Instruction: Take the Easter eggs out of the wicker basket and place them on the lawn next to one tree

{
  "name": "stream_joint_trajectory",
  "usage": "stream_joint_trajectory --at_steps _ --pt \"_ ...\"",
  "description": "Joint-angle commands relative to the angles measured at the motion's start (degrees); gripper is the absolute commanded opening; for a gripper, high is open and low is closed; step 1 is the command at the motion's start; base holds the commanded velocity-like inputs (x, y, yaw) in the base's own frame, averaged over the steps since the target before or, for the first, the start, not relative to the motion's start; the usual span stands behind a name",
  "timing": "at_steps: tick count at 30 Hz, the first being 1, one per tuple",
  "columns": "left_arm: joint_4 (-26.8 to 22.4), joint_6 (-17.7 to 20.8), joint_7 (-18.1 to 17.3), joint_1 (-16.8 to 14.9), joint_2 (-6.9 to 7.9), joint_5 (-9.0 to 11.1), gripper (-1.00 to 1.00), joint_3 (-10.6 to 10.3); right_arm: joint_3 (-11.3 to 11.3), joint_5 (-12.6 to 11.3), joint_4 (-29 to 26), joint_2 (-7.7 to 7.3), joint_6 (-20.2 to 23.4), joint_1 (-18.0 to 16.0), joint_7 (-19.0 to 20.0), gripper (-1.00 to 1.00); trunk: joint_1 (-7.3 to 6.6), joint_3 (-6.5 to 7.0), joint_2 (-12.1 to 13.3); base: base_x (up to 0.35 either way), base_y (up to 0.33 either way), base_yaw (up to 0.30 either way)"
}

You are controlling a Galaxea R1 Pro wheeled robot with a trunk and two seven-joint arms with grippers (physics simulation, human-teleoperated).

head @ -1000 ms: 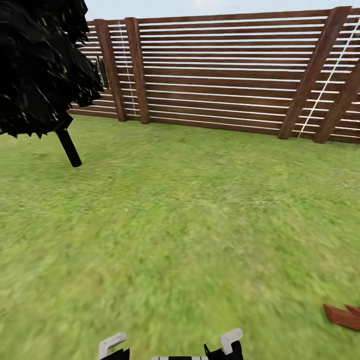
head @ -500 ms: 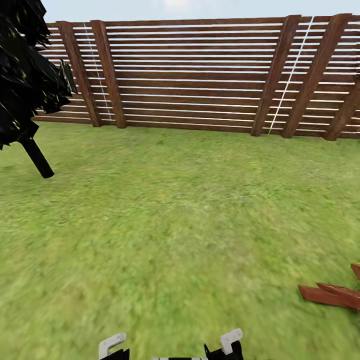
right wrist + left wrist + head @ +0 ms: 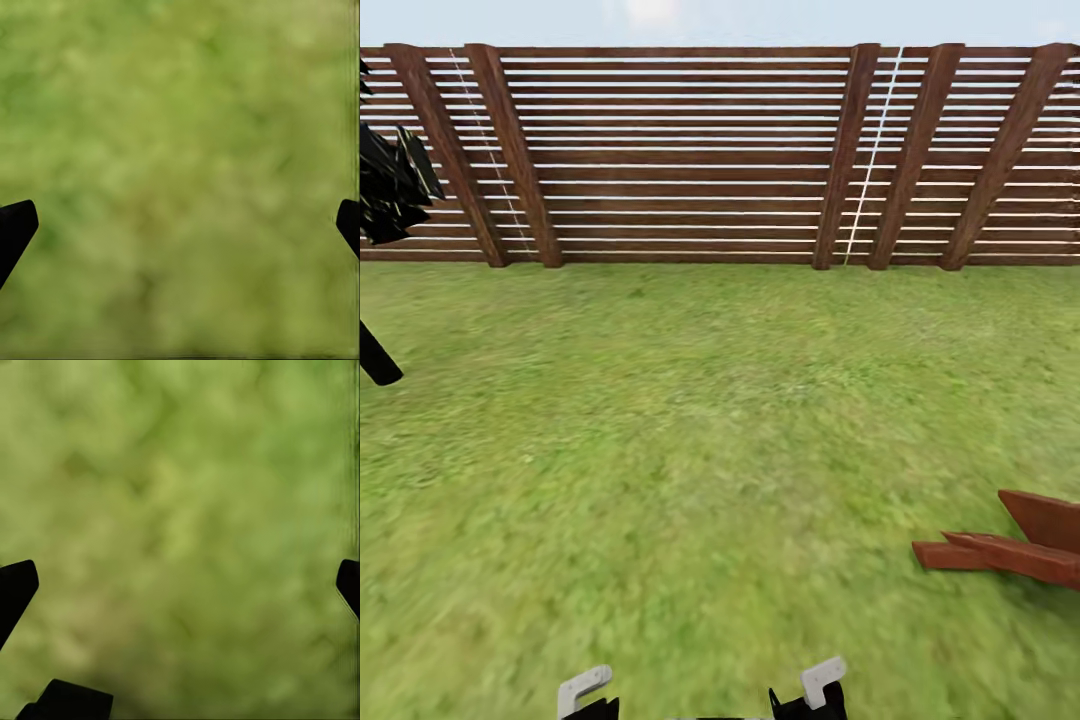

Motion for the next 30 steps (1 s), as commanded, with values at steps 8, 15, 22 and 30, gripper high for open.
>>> stream_joint_trajectory --at_steps 8,15,22,30 --pt "-0.17 0.3 0.25 0.03 0.0 0.37 1.0 -0.08 0.13 0.05 0.06 0.0 -0.15 -0.04 -0.05 1.0 -0.01 0.33 -0.02 0.0 0.0 -0.287" --pt "-0.17 0.3 0.31 0.03 0.02 0.42 1.0 -0.07 0.13 0.03 0.06 -0.16 -0.13 -0.04 -0.05 1.0 -0.01 0.65 -0.02 0.0 0.0 -0.286" --pt "-0.21 0.3 0.29 0.03 0.01 0.42 1.0 -0.08 0.13 0.03 0.06 -0.18 -0.14 -0.04 -0.05 1.0 -0.01 0.97 -0.02 0.0 0.0 -0.286" --pt "-0.2 0.3 0.31 0.03 0.0 0.42 1.0 -0.08 0.13 0.02 0.06 -0.18 -0.15 -0.04 -0.05 1.0 -0.01 1.33 -0.02 0.0 0.0 -0.286"
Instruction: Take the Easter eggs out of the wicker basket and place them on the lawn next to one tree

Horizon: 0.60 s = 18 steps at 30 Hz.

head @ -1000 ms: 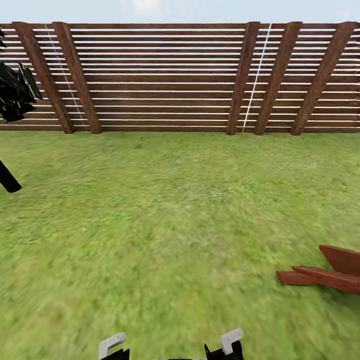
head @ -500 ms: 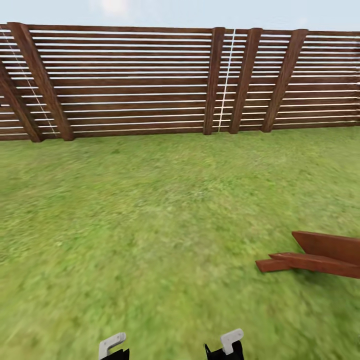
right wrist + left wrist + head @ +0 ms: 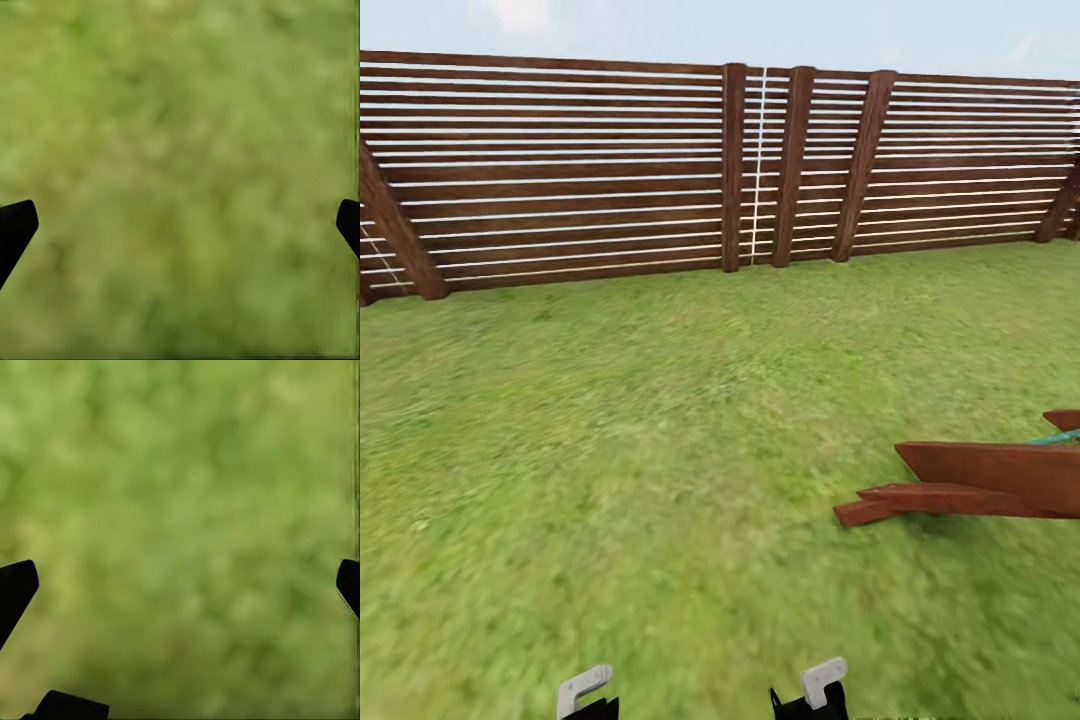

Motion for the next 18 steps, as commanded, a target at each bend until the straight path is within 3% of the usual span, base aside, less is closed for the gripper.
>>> stream_joint_trajectory --at_steps 1,18 --pt "-0.15 0.3 0.28 0.03 0.0 0.34 1.0 -0.08 0.13 0.04 0.06 0.0 -0.15 -0.04 -0.05 1.0 -0.01 0.0 -0.02 0.0 0.0 -0.286" --pt "-0.15 0.3 0.26 0.03 0.0 0.34 1.0 -0.07 0.13 0.0 0.06 0.12 -0.13 -0.04 -0.05 1.0 -0.01 0.78 -0.02 0.0 0.0 -0.286"
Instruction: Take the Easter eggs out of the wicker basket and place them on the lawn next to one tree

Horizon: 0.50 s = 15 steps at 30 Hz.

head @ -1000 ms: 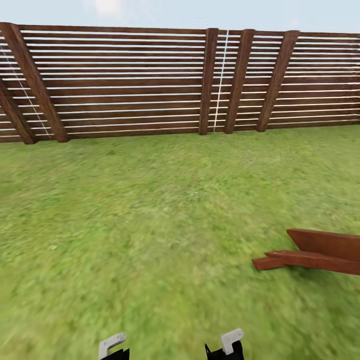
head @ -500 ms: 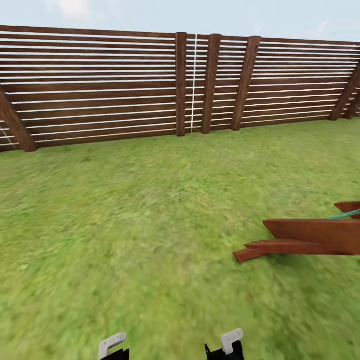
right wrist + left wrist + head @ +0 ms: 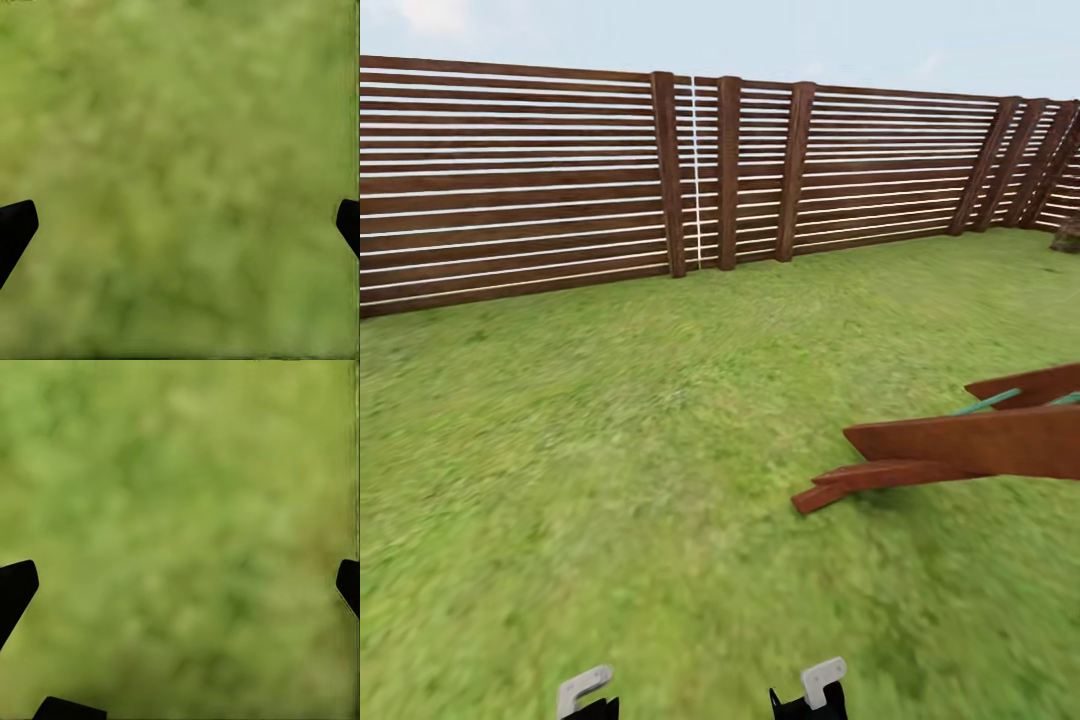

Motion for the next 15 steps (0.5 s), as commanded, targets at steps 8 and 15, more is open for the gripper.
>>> stream_joint_trajectory --at_steps 8,15 --pt "-0.15 0.3 0.27 0.03 0.07 0.34 1.0 -0.08 0.13 0.08 0.07 0.04 -0.16 -0.04 -0.05 1.0 -0.01 0.32 -0.02 0.0 0.0 -0.286" --pt "-0.23 0.3 0.25 0.03 0.07 0.38 1.0 0.06 0.13 0.03 0.08 -0.1 -0.15 -0.04 -0.05 1.0 -0.01 0.64 -0.02 0.0 0.0 -0.286"
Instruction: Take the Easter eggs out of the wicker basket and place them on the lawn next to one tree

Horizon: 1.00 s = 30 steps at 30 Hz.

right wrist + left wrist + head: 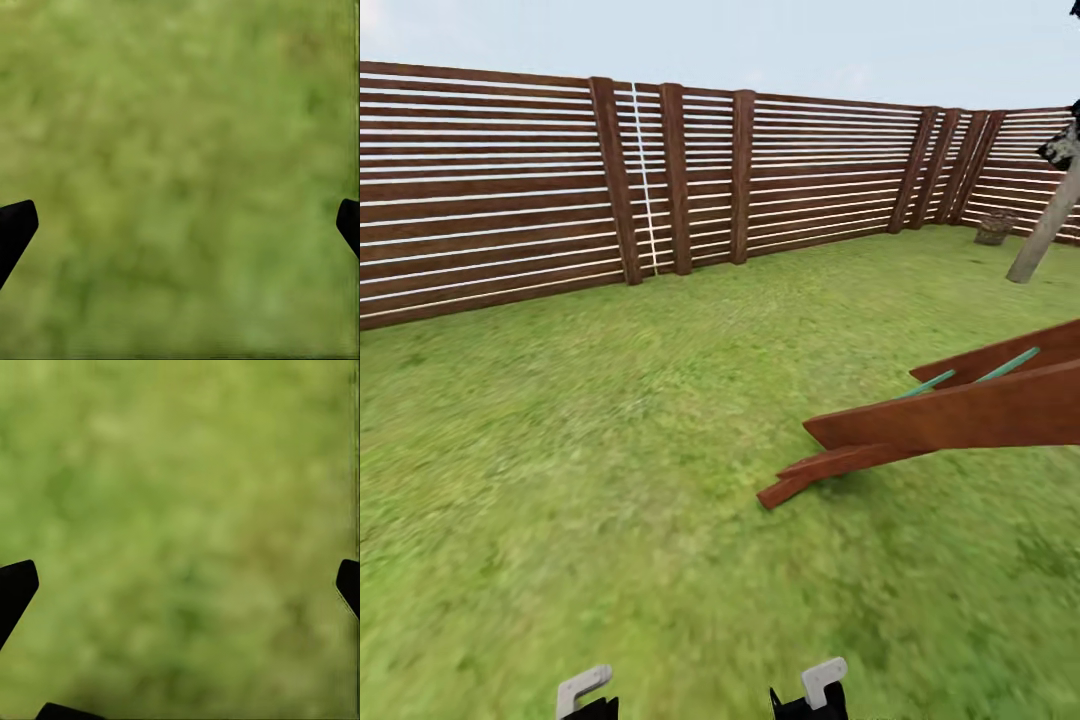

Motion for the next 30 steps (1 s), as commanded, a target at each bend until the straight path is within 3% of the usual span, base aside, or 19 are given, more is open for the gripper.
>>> stream_joint_trajectory --at_steps 1,14,27,30 --pt "-0.16 0.3 0.27 0.03 0.01 0.35 1.0 -0.05 0.13 0.05 0.05 -0.01 -0.14 -0.04 -0.05 1.0 -0.01 0.0 -0.02 0.0 0.0 -0.286" --pt "-0.17 0.3 0.36 0.03 -0.05 0.4 1.0 0.12 0.13 0.1 0.05 -0.11 -0.14 -0.04 -0.05 1.0 -0.01 0.57 -0.02 0.0 0.0 -0.274" --pt "-0.22 0.27 0.35 0.03 -0.18 0.4 1.0 -0.02 0.39 0.52 1.48 0.42 -0.11 -0.04 -0.14 1.0 -0.01 0.62 -0.02 0.0 0.0 -0.025" --pt "-0.24 0.29 0.44 0.03 -0.18 0.4 1.0 -0.03 0.39 0.49 1.49 0.42 -0.12 -0.04 -0.14 1.0 -0.67 1.16 1.19 0.0 0.0 0.0"
